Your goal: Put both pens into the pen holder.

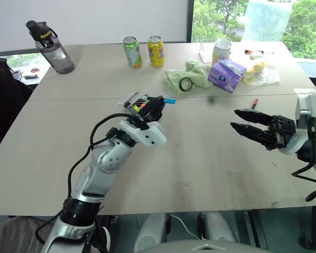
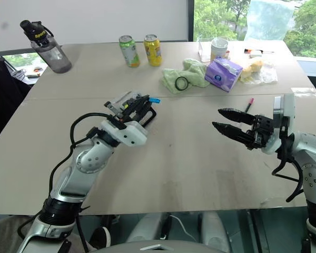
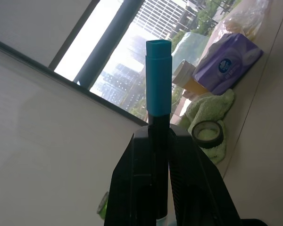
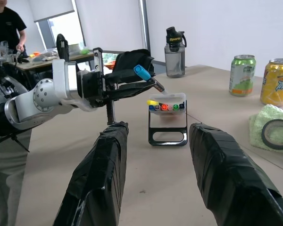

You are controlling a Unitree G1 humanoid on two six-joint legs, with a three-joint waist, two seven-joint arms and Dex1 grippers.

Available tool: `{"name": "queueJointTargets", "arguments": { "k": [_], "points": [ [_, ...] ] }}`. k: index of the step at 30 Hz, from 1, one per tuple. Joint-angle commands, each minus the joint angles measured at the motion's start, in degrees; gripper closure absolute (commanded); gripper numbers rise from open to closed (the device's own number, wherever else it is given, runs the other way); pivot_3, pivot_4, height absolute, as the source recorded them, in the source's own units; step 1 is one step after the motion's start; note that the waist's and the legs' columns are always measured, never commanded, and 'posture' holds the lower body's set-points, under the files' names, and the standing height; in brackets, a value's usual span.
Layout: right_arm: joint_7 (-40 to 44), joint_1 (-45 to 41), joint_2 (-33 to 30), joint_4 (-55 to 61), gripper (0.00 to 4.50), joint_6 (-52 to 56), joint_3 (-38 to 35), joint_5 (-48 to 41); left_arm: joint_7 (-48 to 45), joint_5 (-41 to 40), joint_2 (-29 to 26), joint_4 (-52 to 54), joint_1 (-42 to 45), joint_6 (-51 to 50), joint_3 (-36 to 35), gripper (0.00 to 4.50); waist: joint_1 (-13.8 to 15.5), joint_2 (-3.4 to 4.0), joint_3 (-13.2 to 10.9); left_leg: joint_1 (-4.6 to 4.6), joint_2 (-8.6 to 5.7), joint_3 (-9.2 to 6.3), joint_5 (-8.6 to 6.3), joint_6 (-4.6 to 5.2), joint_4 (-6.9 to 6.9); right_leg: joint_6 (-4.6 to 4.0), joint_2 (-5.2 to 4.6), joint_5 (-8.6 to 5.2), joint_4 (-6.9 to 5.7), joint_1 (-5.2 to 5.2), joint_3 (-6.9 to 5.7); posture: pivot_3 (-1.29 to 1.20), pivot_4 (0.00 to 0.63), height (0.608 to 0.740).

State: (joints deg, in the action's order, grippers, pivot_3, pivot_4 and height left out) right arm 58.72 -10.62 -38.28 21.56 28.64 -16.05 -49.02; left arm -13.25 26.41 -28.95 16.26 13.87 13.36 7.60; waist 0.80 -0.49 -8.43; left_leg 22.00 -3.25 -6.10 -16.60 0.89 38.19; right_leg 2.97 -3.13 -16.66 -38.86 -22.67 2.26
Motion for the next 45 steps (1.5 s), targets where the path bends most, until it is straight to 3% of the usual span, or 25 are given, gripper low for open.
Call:
{"name": "queueJointTargets", "arguments": {
  "k": [1, 12, 13, 16, 20, 22, 31, 37, 41, 45],
  "points": [
    [-0.25, -0.60, 0.00, 1.36, 2.28, -0.97, -0.39, -0.50, 1.50, -0.59, 0.38, -1.07, 0.35, 0.89, -1.79, 4.50, 0.00, 0.00, 0.00, 0.00, 0.00, 0.00, 0.00, 0.00, 0.00, 0.00, 0.00, 0.00, 0.00, 0.00, 0.00, 0.00, 0.150, 0.740],
    [1.45, 0.77, 0.09, -0.20, 2.28, -2.78, -0.76, 0.33, 2.11, -1.88, 0.94, -6.26, 2.29, 1.00, -2.67, 4.50, -0.01, 0.00, 0.00, 0.00, 0.00, 0.00, 0.00, 0.00, 0.00, 0.00, 0.00, 0.00, -0.01, -0.01, -0.01, 0.00, 0.150, 0.740],
    [2.01, 1.21, 0.10, -0.61, 2.23, -3.28, -0.92, 0.54, 2.30, -1.87, 0.93, -6.41, 2.48, 1.08, -2.81, 3.60, -0.01, 0.00, 0.00, 0.00, 0.00, 0.00, 0.00, 0.00, 0.01, 0.00, 0.00, 0.00, -0.01, 0.00, -0.01, 0.00, 0.150, 0.740],
    [4.30, 3.03, 0.03, -2.33, 2.23, -5.40, -1.61, 1.18, 3.88, -1.15, 0.95, -6.18, 2.66, 1.46, -3.61, 2.47, -0.01, 0.00, 0.00, 0.00, 0.00, -0.01, 0.00, 0.00, 0.00, 0.00, 0.00, 0.00, -0.01, 0.00, -0.01, 0.00, 0.150, 0.740],
    [6.32, 4.26, 0.10, -4.21, 2.23, -7.79, -1.75, 1.84, 4.40, -0.97, 1.26, -6.17, 2.40, 0.81, -4.02, 0.52, -0.08, 0.00, 0.00, -0.02, 0.00, 0.00, 0.00, 0.00, 0.01, 0.00, 0.00, 0.00, -0.02, 0.00, 0.00, 0.00, 0.150, 0.740],
    [7.39, 4.68, 0.19, -5.34, 2.23, -8.92, -1.79, 2.16, 4.55, -0.95, 1.34, -6.39, 2.23, 0.75, -4.15, 0.14, -0.08, 0.00, 0.00, -0.02, 0.00, 0.00, 0.00, 0.00, 0.01, 0.00, 0.01, 0.00, -0.03, 0.00, 0.01, 0.00, 0.150, 0.740],
    [8.66, 5.13, 0.53, -6.60, 2.23, -11.01, -1.05, 2.94, 5.12, -0.88, 1.47, -6.21, 3.26, -0.95, -5.03, 0.14, -0.03, 0.00, 0.00, -0.02, 0.00, 0.00, 0.00, 0.00, 0.01, 0.00, 0.00, 0.00, -0.03, 0.00, 0.00, 0.00, 0.150, 0.740],
    [2.34, 2.95, 0.56, -8.24, 2.23, -11.72, 0.51, 9.10, 3.04, -4.27, 2.34, -5.91, 3.33, -0.47, -4.39, 0.14, -0.09, 0.00, 0.00, -0.02, 0.00, 0.01, 0.00, -0.01, 0.02, 0.00, 0.00, 0.00, -0.03, 0.00, 0.02, 0.00, 0.150, 0.740],
    [-3.50, -0.04, 0.70, -10.71, 2.23, -12.47, 3.36, 16.34, -1.91, -12.52, 5.01, -4.29, 3.17, -1.03, -2.91, 0.14, -0.08, 0.01, 0.01, -0.02, 0.00, 0.00, 0.00, -0.02, 0.02, 0.00, 0.00, 0.00, -0.04, -0.01, 0.00, 0.00, 0.150, 0.740],
    [-14.06, -4.23, 2.60, -14.11, 2.23, -14.84, 7.40, 27.68, -12.06, -30.72, 9.94, 2.01, -1.22, -12.95, -0.09, 0.14, -0.21, 0.01, 0.01, 0.00, -0.01, 0.02, 0.01, -0.02, 0.05, 0.00, -0.03, 0.00, -0.03, -0.02, 0.02, 0.00, 0.150, 0.740]
  ]
}}
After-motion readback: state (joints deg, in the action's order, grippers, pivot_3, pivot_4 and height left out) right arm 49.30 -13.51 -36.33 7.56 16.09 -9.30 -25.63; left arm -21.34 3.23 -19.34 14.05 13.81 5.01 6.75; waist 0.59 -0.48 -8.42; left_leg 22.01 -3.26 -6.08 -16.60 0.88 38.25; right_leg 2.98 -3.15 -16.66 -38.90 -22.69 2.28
